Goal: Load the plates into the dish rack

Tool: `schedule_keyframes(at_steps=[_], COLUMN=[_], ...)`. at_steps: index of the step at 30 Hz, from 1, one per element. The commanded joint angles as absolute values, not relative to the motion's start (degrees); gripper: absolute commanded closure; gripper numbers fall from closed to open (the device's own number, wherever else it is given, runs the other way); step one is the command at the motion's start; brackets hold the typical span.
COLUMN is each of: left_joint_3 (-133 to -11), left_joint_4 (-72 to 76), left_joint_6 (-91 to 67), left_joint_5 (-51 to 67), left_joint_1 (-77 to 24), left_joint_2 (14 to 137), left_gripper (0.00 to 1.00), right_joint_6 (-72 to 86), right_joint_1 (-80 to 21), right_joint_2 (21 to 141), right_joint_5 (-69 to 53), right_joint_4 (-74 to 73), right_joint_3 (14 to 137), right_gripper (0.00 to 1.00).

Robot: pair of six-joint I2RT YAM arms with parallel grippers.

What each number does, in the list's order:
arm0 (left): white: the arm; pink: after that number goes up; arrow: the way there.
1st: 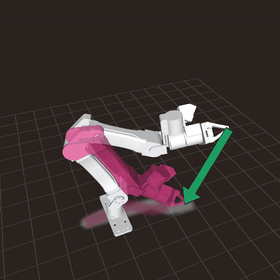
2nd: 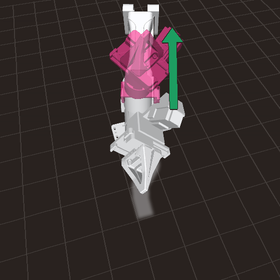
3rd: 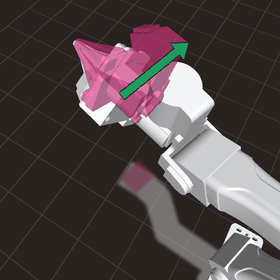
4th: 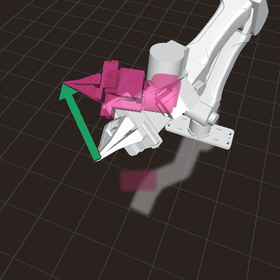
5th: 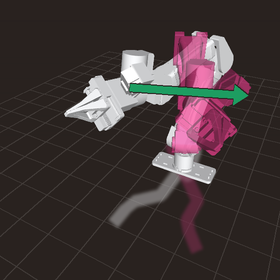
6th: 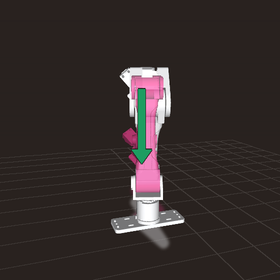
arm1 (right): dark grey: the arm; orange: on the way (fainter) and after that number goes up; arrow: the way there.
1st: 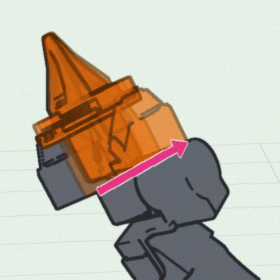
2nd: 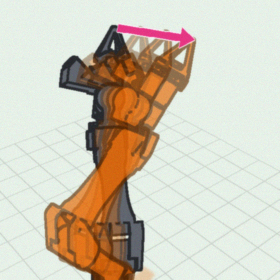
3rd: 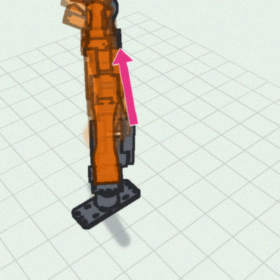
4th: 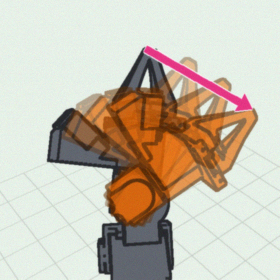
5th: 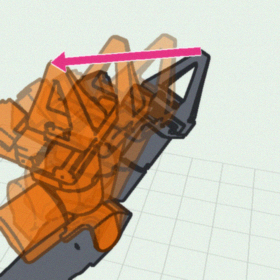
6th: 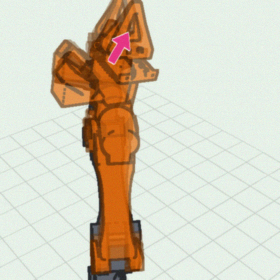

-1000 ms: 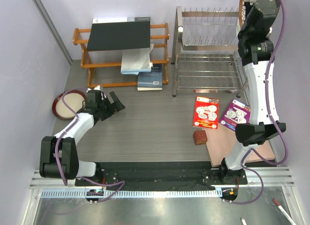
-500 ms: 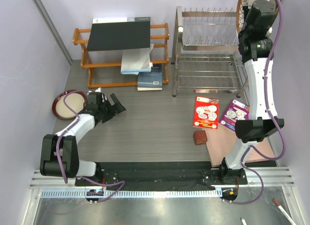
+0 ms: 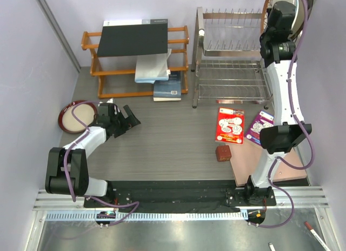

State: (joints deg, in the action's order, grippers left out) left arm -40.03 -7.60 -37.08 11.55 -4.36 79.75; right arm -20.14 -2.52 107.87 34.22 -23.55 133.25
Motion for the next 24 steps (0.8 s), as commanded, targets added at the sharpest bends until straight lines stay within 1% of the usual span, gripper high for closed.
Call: schedule_keyframes(at_steps=[1, 11, 12, 13, 14, 17, 20, 24], left_joint_3=[-41.5, -41.7, -41.7, -41.7, -41.8, -43.3, -47.8, -56.0], left_joint_4=[-5.4, -5.4, -5.4, -5.4, -5.4, -6.5, -10.4, -19.7], left_joint_6=[-36.7, -36.7, -36.7, -36.7, -36.7, -35.3, -32.2, -26.6], left_joint_5=[10.6, 10.4, 10.4, 10.2, 10.1, 9.8, 9.3, 7.2], left_joint_1=[-4.4, -4.3, -4.3, -4.3, -4.3, -4.1, -3.7, -3.3], left_joint_2=[80.2, 80.7, 80.7, 80.6, 80.3, 79.4, 79.6, 80.9], left_gripper=[0.0, 0.0, 0.01, 0.0, 0.01, 0.01, 0.01, 0.01], right_joint_6=[-19.6, -20.9, -21.2, -21.4, -21.5, -22.8, -24.4, -26.2], right_joint_1=[-2.8, -3.3, -3.4, -3.7, -4.0, -4.7, -5.8, -7.3], right_joint_2=[108.4, 110.0, 110.2, 110.2, 110.0, 109.3, 107.5, 103.8], right_joint_5=[40.2, 40.0, 40.1, 40.0, 39.9, 40.0, 39.9, 40.3], right_joint_4=[-17.3, -17.1, -17.2, -17.1, -17.1, -16.4, -16.0, -14.9], right_joint_3=[137.0, 136.4, 136.5, 136.6, 136.6, 136.7, 136.2, 134.3], right_gripper=[0.99, 0.98, 0.91, 0.82, 0.62, 0.39, 0.34, 0.32])
